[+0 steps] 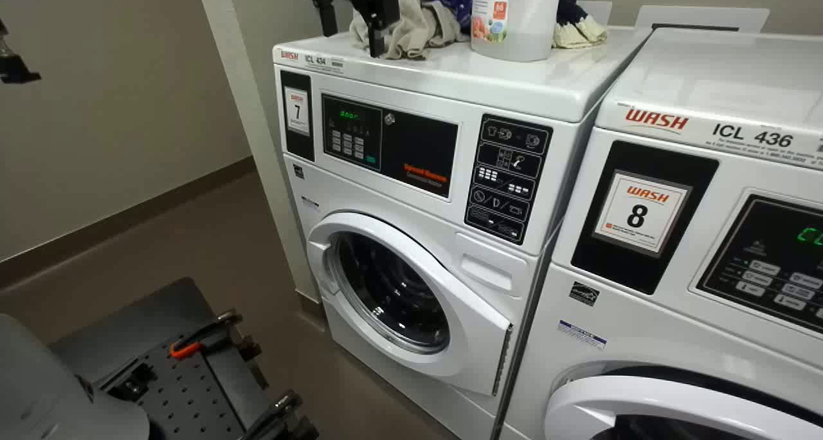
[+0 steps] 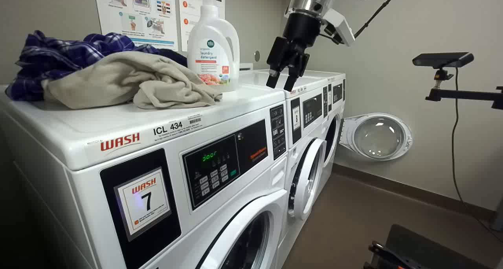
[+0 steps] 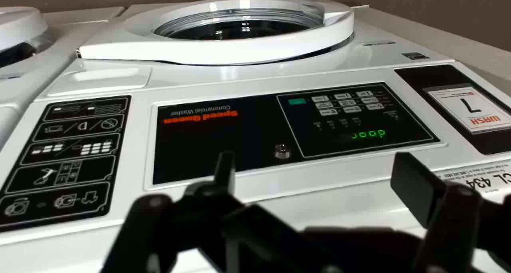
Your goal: Open the first washing machine from the left
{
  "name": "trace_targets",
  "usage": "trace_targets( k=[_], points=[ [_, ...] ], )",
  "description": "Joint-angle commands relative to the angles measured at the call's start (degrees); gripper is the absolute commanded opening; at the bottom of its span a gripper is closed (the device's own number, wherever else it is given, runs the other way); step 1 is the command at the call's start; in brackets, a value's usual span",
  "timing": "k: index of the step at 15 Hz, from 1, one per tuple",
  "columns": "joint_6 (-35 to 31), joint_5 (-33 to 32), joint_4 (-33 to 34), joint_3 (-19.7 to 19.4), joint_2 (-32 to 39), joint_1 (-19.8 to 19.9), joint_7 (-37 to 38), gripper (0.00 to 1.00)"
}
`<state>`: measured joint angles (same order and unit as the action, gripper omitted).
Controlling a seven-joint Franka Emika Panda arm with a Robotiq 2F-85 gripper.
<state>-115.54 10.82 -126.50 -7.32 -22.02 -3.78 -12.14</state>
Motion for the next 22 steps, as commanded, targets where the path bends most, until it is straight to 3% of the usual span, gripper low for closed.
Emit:
trace_targets(
  k=[1,5,8,15,22],
  points=[
    [0.19,0.4,0.13,0.9,0.09,1.08,-0.32,1.0],
    [-0.95,-1.9,-3.01,2.6,-0.77,2.27,3.04,1.0],
    [-2.79,-2.9,-9.24,4.61,-2.99,2.28,6.08,1.0],
    [-6.89,-0.16,-21.72,8.44,-5.9,0.5,11.36,1.0],
    [-29.2,4.86,-33.38,10.44,-0.63,-3.62,10.82,1.0]
  ],
)
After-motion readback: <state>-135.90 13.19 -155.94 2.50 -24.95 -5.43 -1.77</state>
